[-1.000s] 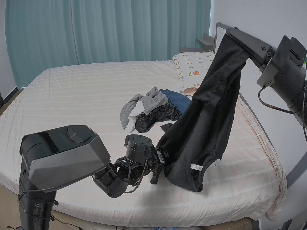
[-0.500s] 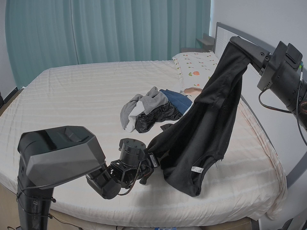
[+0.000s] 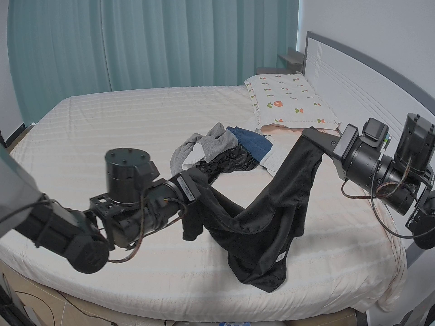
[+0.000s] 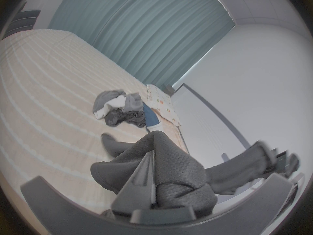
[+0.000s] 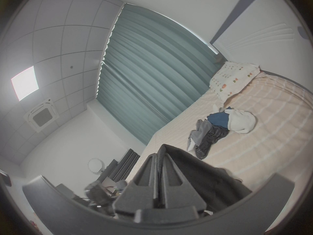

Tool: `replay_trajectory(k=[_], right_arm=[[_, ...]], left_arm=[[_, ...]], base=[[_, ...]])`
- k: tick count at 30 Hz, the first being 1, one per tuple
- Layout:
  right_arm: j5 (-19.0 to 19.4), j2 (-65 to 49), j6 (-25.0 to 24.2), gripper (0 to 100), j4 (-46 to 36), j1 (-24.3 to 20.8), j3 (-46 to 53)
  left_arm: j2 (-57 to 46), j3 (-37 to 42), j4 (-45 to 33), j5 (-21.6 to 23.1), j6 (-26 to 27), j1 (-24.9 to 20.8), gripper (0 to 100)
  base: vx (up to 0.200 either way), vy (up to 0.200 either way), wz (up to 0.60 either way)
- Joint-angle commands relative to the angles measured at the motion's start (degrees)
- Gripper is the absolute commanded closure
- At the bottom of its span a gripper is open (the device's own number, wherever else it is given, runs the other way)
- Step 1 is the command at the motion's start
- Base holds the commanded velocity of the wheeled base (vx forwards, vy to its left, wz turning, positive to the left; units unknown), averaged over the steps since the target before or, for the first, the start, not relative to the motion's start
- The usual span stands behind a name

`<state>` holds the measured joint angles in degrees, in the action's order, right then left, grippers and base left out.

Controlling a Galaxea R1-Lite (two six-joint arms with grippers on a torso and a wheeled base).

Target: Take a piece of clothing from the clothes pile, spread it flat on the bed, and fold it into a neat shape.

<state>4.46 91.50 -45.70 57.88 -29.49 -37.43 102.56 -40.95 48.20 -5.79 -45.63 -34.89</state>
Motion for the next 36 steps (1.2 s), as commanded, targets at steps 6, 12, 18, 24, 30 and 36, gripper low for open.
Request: replay_trajectory(k=[6, 12, 18, 24, 30, 36], right_arm=[[-0.9, 5.3, -2.6, 100, 7.3, 6.0, 7.7], [-1.1, 8.9, -5.9, 100, 9.0, 6.7, 8.3], [-1.3, 9.7, -7.9, 100, 10.3, 6.7, 9.4], [-2.3, 7.6, -7.7, 100, 10.3, 6.6, 9.9], [-2.5, 6.0, -7.8, 100, 10.2, 6.5, 10.2], [-2.9, 6.0, -7.7, 100, 10.2, 6.2, 10.7]], left_arm=[[-16.1, 12.4, -3.4, 1.7, -6.3, 0.8, 100], [-15.8, 13.0, -3.2, 3.7, -10.2, 0.9, 100], [-16.2, 14.1, -3.2, 3.9, -10.4, 0.8, 100], [-15.5, 14.2, -3.2, 4.1, -12.6, 0.9, 100], [-15.5, 14.6, -3.2, 5.9, -13.1, 1.1, 100], [-15.5, 14.1, -3.2, 5.7, -13.8, 2.1, 100]], base=[[0.000, 0.000, 0.00], [0.000, 0.000, 0.00], [-0.033, 0.000, 0.00], [-0.200, 0.000, 0.00], [-0.067, 0.000, 0.00], [0.000, 0.000, 0.00]])
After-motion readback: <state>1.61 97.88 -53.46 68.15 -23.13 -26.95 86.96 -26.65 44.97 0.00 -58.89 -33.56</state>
